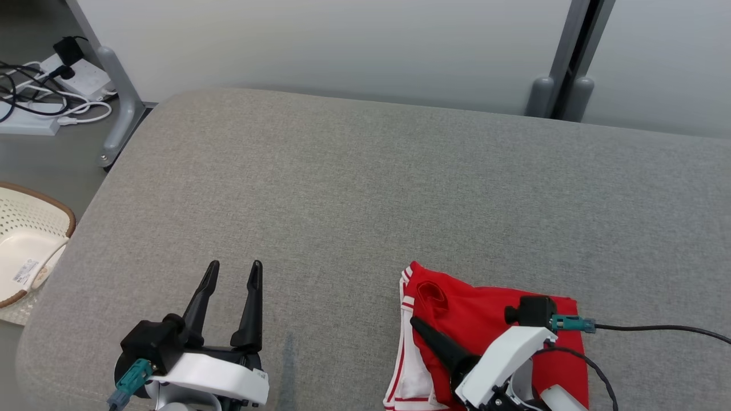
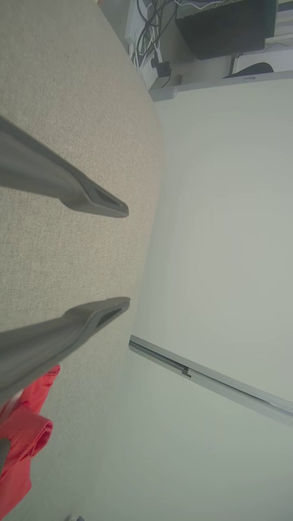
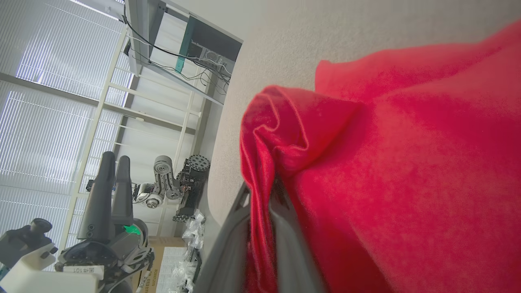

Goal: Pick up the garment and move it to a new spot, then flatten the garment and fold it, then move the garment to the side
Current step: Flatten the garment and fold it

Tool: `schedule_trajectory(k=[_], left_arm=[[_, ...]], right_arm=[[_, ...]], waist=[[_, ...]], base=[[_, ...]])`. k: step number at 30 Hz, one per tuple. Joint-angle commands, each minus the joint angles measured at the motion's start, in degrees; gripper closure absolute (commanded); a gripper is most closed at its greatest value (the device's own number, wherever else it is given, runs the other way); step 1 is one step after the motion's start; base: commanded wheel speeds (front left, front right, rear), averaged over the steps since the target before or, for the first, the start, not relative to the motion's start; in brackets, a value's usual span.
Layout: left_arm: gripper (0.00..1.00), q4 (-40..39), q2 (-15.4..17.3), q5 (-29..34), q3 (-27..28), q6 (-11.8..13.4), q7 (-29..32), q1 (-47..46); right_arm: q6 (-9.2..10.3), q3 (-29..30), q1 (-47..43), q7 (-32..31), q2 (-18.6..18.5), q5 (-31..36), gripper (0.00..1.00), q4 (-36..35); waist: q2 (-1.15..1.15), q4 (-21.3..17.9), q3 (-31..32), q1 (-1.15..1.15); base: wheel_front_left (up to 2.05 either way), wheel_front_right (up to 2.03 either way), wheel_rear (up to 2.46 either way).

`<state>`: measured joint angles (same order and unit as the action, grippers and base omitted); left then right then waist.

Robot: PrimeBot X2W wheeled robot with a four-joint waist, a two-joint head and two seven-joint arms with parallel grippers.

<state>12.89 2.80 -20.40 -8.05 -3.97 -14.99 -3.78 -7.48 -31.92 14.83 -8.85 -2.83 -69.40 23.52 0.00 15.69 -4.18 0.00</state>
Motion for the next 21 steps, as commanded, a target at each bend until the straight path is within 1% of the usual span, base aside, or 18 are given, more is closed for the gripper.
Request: schedule_trajectory(k=[1,3,8,10,13,16,18,21], left_arm=[[0.00,0.2,0.3,-0.3,-0.2,0.2,-0.2,-0.7],[0.00,0.2,0.3,-0.3,-0.3,0.3,-0.2,-0.8],[0.00,0.5,0.2,-0.2,-0.3,0.4,-0.2,-0.5],[0.00,0.5,0.3,0.0,-0.1,0.4,-0.2,-0.1],[0.00,0.7,0.2,0.3,0.3,0.4,-0.2,0.0],[0.00,0.6,0.2,0.6,0.6,0.1,-0.2,0.0],[0.00,0.4,0.2,0.7,0.8,0.0,-0.2,0.1],[0.00,0.1,0.2,0.9,1.1,-0.1,-0.2,0.1]], right_arm=[[-0.02,-0.8,1.1,0.8,-0.2,-1.3,0.00,1.7],[-0.02,-1.5,1.5,1.0,-0.2,-1.6,0.00,2.1],[-0.02,-4.8,2.7,2.4,-0.3,-5.6,0.00,1.7],[-0.02,-6.3,3.1,2.8,-0.2,-7.5,0.00,0.9],[-0.02,-8.9,3.9,3.4,-0.3,-8.7,0.00,0.1],[-0.02,-10.1,5.1,4.7,-0.3,-8.3,0.00,0.0],[-0.02,-9.6,6.1,5.7,-0.3,-7.1,0.00,-0.1],[-0.01,-8.8,7.9,8.2,-2.8,-2.7,0.00,-1.0]], waist=[[0.00,1.0,-0.3,0.00],[0.00,1.2,-0.4,0.00],[0.00,1.6,-0.1,0.00],[0.00,1.5,0.2,0.00],[0.00,0.8,0.5,0.00],[0.00,-0.6,0.9,0.00],[0.00,-1.8,1.3,0.00],[0.00,-4.0,1.6,0.00]], base=[[0.00,0.00,0.00],[0.00,0.00,0.00],[0.00,0.00,0.00],[0.00,0.00,0.00],[0.00,0.00,0.00],[0.00,0.00,0.00],[0.00,0.00,0.00],[0.00,0.00,0.00]])
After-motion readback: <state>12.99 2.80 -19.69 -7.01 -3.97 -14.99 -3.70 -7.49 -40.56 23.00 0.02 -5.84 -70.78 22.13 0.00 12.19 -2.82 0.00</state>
